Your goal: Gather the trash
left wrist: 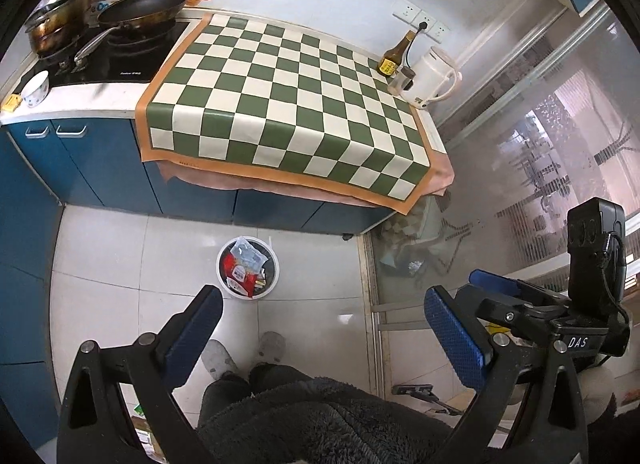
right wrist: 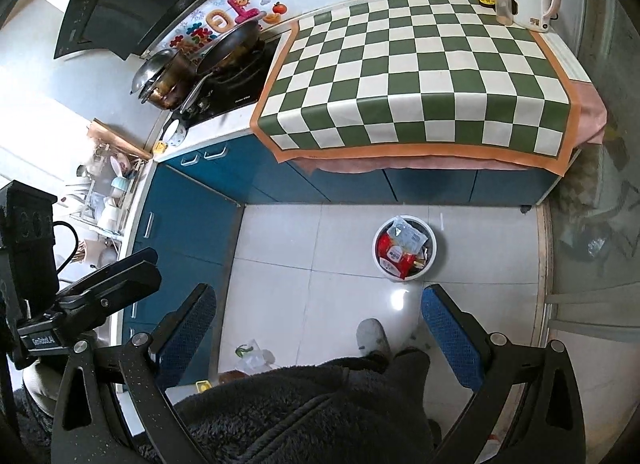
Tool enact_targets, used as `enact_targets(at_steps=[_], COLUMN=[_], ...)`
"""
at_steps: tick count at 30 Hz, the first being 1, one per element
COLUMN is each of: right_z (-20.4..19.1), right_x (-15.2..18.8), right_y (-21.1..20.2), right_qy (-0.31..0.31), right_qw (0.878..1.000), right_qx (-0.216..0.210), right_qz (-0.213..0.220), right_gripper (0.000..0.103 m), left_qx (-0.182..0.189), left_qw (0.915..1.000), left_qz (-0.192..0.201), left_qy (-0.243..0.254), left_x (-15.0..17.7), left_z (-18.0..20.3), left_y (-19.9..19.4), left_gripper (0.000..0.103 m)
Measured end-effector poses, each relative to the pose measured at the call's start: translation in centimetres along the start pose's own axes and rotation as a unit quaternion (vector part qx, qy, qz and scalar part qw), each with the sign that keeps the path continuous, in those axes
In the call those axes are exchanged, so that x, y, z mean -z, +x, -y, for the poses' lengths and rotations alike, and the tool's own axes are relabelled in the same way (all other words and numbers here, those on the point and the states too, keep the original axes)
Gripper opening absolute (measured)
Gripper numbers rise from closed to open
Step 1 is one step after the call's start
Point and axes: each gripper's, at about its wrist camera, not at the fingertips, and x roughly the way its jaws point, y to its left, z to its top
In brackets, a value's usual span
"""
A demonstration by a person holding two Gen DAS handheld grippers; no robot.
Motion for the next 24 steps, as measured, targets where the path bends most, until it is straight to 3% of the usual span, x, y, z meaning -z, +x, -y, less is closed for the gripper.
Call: enact_targets(at_steps=[24], right_z=[0.72], right_x=[0.27], right_y=[0.17], right_qy=[-0.006], right_qw=[1.000], right_qx=[0.003], right_qz=[-0.015], right_gripper=[0.103], left_qx=[0.003], left_qw=[0.9999], left_qz=[-0.008], left_qy=[-0.015], left_x=[0.90], left_z=[0.38], left_y=[0.69], left_gripper=[0.103])
